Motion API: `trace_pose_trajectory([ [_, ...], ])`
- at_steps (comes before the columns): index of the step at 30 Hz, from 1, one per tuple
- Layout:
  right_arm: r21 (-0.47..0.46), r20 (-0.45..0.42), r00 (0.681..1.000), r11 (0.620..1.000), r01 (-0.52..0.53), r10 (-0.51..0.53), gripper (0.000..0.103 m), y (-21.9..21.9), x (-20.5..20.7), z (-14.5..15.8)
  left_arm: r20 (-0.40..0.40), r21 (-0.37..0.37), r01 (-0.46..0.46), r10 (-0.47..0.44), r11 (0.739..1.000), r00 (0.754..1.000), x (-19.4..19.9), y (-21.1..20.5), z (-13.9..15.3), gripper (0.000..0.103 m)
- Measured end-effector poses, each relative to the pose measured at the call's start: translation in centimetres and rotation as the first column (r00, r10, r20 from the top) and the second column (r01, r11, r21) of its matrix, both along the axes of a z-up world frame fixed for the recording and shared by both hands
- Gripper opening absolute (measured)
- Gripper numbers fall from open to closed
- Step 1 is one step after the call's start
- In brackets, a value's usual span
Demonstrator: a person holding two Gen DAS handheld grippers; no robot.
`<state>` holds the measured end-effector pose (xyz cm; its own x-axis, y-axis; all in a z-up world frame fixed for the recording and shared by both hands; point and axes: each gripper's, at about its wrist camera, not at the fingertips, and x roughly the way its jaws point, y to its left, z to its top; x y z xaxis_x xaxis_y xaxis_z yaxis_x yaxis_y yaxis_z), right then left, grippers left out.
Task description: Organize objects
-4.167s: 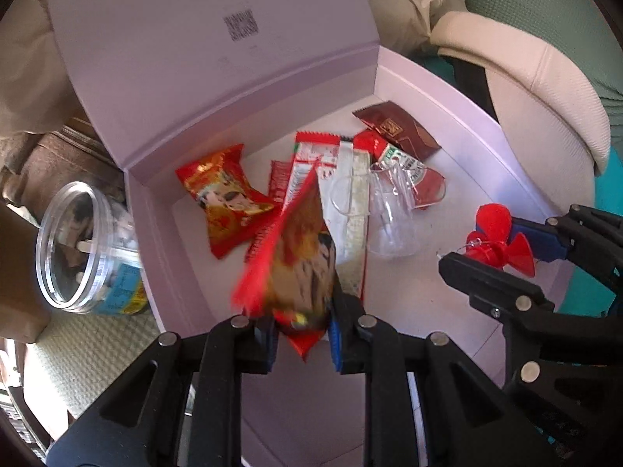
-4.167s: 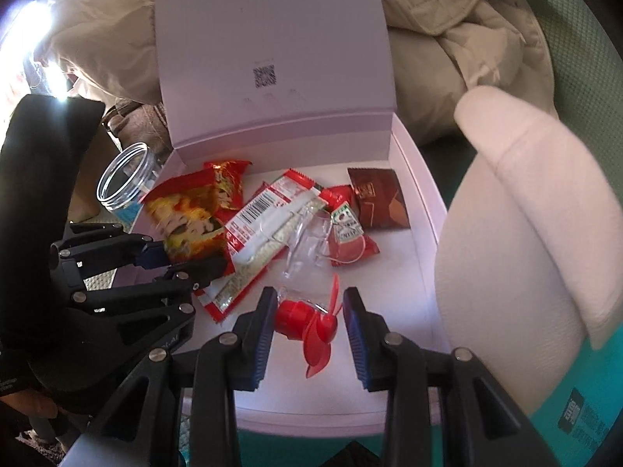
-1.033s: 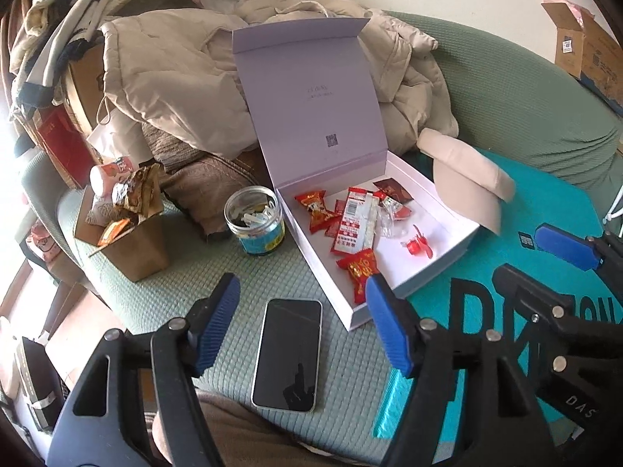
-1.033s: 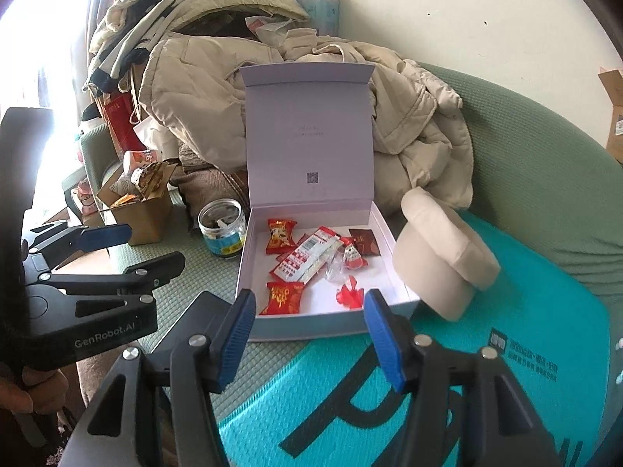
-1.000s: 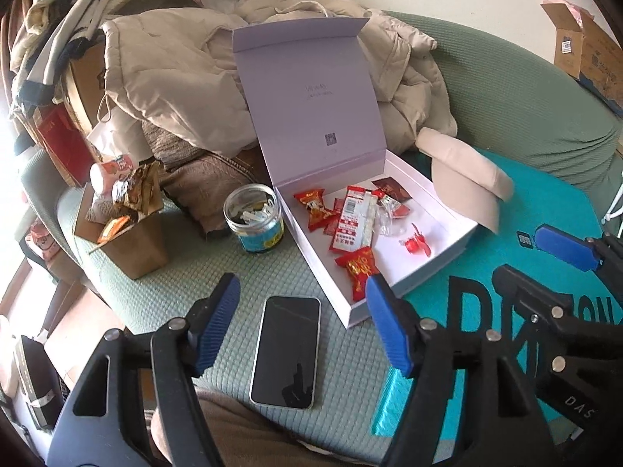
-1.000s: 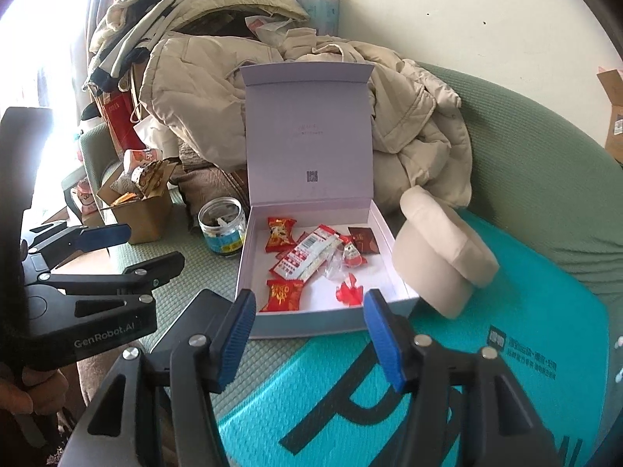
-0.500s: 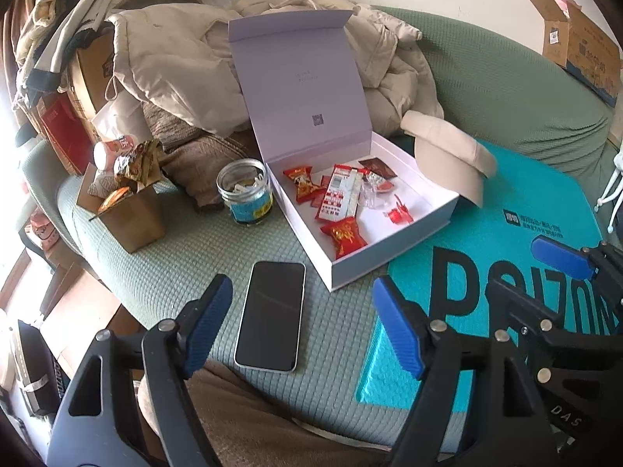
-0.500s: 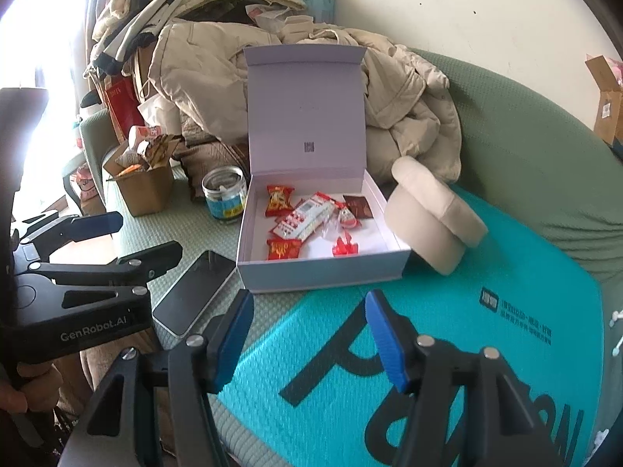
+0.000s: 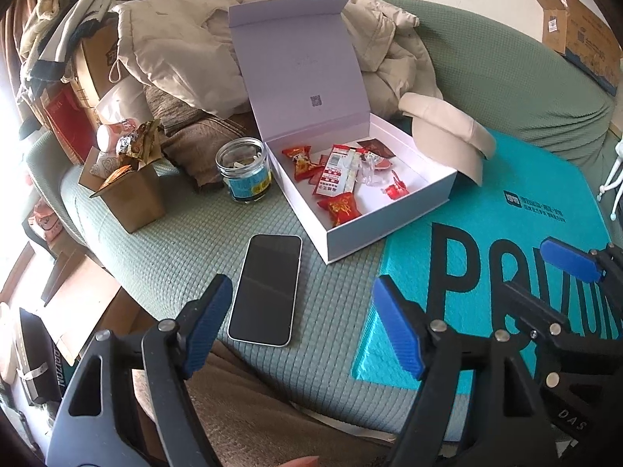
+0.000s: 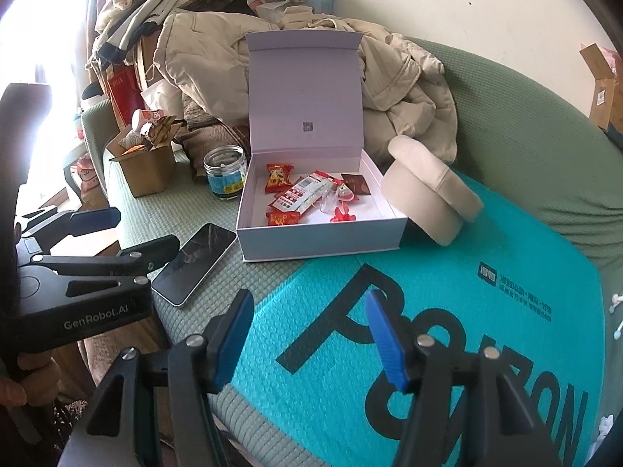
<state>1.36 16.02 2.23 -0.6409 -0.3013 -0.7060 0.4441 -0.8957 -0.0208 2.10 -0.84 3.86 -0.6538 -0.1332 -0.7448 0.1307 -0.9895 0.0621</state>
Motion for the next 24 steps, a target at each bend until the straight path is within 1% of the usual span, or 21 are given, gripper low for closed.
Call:
trace_pose_trajectory([
  [7,-0.004,-0.004,1.000,1.000,0.001,-0.001,0.061,0.34,0.14,0.02,-0.007,0.003,0.001,-0.001,1.000,1.000,0.31,0.24,0.20,0.074],
  [11,-0.005,-0.008,1.000,1.000,-0.001,0.001,0.061,0.52,0.22,0.11,-0.003,0.037,-0.004,0.004,0.999,1.000,0.37,-0.16,0.20,0.074],
  [24,0.000,-0.020,1.000,1.000,-0.016,0.016,0.061,0.67,0.42,0.30,-0.002,0.045,-0.007,0.007,0.999,1.000,0.75,-0.13,0.02,0.074],
])
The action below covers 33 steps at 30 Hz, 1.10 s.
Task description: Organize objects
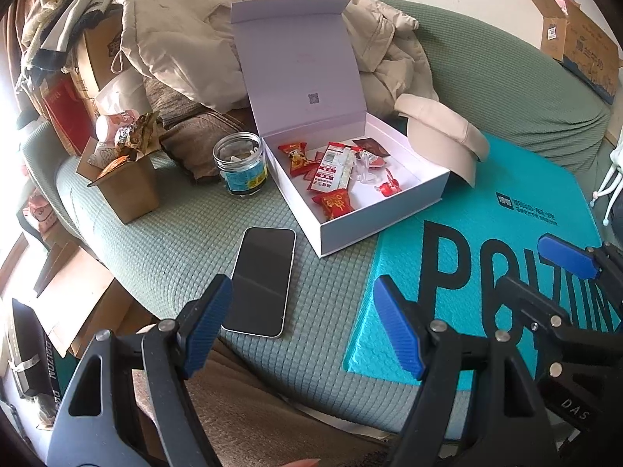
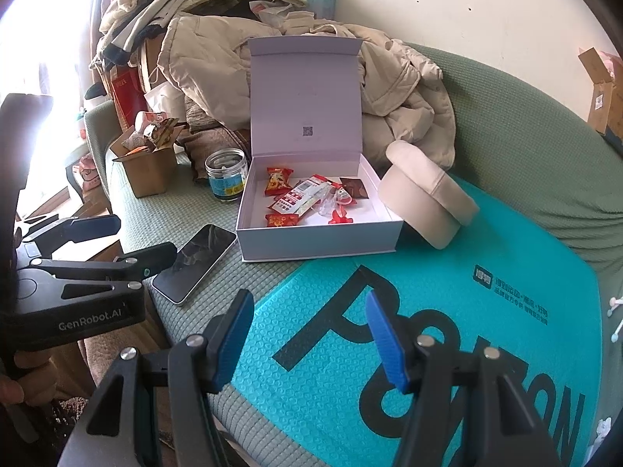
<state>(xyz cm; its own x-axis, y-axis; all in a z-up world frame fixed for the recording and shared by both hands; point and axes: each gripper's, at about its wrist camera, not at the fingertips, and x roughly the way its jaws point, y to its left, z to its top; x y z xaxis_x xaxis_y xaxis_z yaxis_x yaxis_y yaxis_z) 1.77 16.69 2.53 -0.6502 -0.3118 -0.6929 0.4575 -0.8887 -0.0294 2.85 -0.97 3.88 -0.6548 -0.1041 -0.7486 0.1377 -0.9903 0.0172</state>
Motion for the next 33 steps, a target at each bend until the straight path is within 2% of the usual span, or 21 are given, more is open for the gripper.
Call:
trace_pose_trajectory([
  [33,0.012,0.031,0.999,1.000,-0.009,0.009,0.061,-0.6,-0.8,-0.9,0.039,0.020,0.026,-0.027,0.999,0.999,-0.5,0.4,-1.1,0.074],
])
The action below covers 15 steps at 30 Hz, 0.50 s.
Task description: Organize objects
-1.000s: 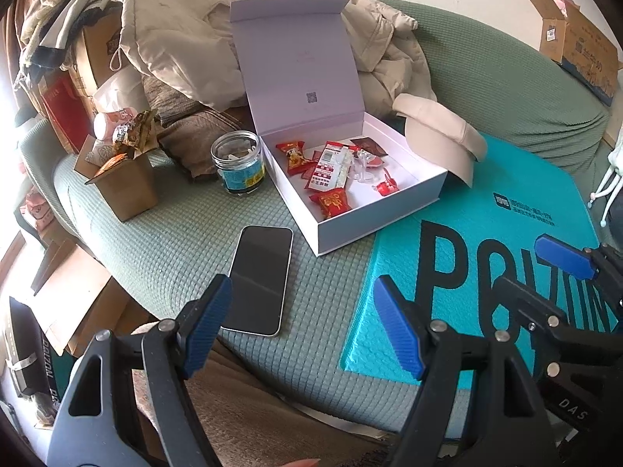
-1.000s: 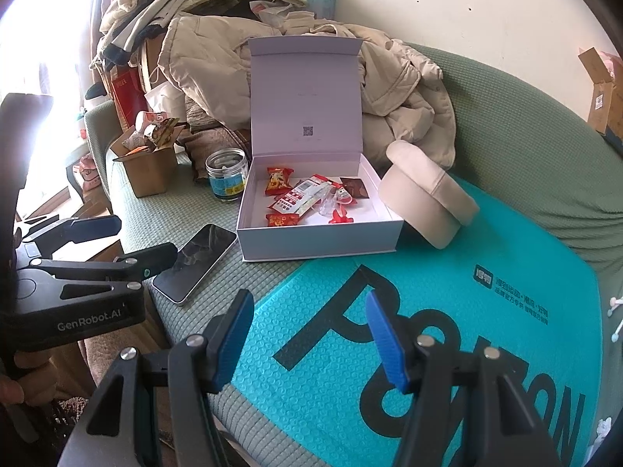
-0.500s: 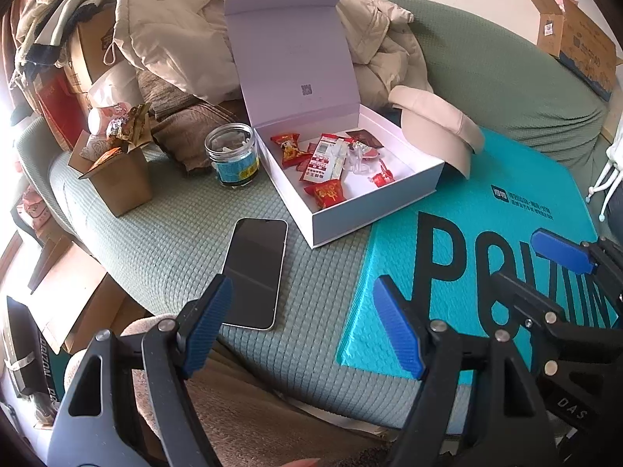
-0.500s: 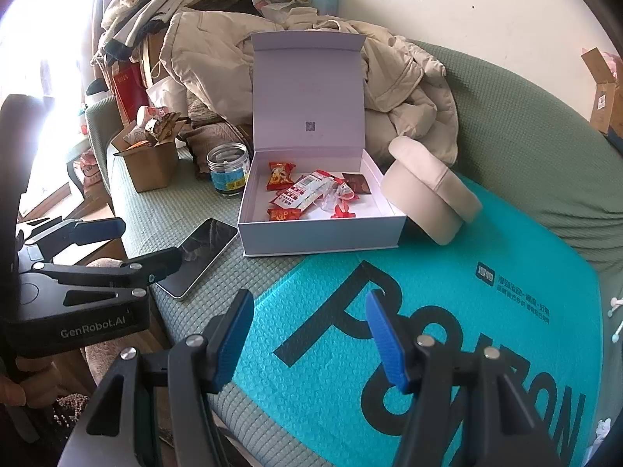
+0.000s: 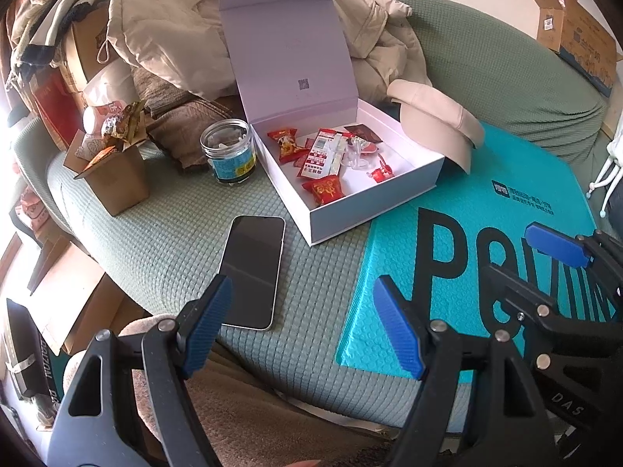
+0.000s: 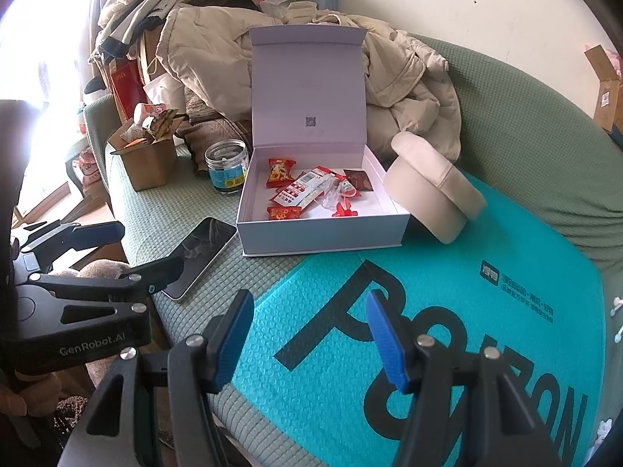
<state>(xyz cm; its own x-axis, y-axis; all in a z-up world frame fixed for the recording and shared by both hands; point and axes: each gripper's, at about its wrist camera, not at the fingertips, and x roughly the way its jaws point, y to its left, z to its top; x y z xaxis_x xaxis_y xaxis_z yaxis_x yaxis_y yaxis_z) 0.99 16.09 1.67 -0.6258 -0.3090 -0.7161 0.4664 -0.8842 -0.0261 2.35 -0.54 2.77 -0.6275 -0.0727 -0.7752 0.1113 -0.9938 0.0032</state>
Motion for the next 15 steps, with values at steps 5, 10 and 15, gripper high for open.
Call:
trace_pose_trajectory([
  [5,0.004,0.008,1.000,1.000,0.003,-0.003,0.061,-0.1,-0.3,-0.2,0.011,-0.005,-0.002,0.002,1.000,1.000,-0.2,-0.1,-0.3,0.074],
  [10,0.011,0.019,1.000,1.000,0.006,-0.006,0.061,-0.2,-0.6,-0.6,0.026,-0.009,0.004,-0.003,1.000,1.000,-0.5,0.0,-0.8,0.074],
  [15,0.012,0.031,0.999,1.000,0.009,-0.010,0.061,-0.1,-1.0,-1.0,0.028,-0.014,0.007,-0.006,1.000,1.000,-0.7,0.2,-1.2,0.074],
])
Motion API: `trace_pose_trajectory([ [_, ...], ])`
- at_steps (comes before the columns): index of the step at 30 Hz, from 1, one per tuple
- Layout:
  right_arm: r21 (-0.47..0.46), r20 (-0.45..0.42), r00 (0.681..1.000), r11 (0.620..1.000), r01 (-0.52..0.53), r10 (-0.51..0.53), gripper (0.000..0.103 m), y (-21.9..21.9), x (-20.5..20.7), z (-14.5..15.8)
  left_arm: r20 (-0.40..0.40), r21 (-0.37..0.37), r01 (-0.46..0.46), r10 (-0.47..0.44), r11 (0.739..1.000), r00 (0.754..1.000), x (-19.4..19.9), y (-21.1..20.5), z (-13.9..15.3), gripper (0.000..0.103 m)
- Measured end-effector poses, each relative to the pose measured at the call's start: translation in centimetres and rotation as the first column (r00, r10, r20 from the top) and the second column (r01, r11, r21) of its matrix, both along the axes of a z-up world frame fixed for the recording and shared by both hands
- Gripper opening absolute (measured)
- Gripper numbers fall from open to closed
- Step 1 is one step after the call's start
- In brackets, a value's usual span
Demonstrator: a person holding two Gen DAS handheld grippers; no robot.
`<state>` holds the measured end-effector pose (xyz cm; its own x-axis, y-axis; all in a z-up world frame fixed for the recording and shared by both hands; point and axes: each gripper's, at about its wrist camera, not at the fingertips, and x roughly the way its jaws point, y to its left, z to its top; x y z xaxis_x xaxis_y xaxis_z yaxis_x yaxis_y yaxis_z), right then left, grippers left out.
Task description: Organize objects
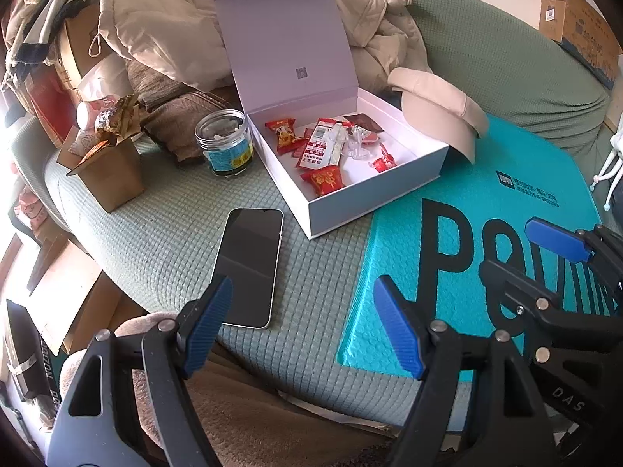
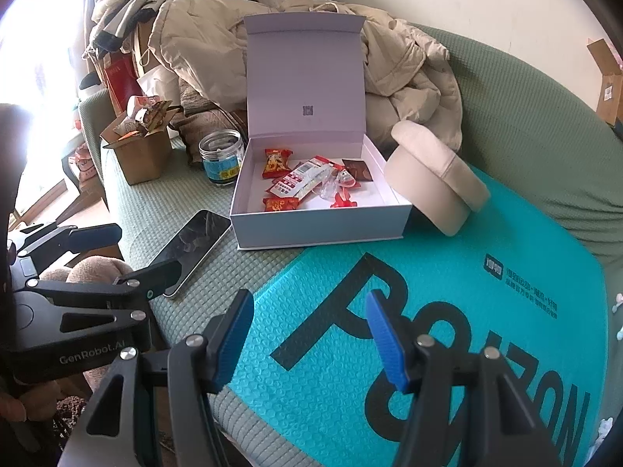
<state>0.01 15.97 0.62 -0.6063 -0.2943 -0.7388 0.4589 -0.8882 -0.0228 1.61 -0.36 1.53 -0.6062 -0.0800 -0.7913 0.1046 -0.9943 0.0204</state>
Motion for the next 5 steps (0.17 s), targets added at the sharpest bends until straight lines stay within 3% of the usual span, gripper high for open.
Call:
trace_pose_trajectory([
  [5,-0.008,0.019,1.000,1.000,0.009,-0.008,0.061,0.26,-0.65,-0.81,0.021,-0.004,0.015,-0.015,1.000,1.000,-0.72,0.39,-0.80,0.074],
])
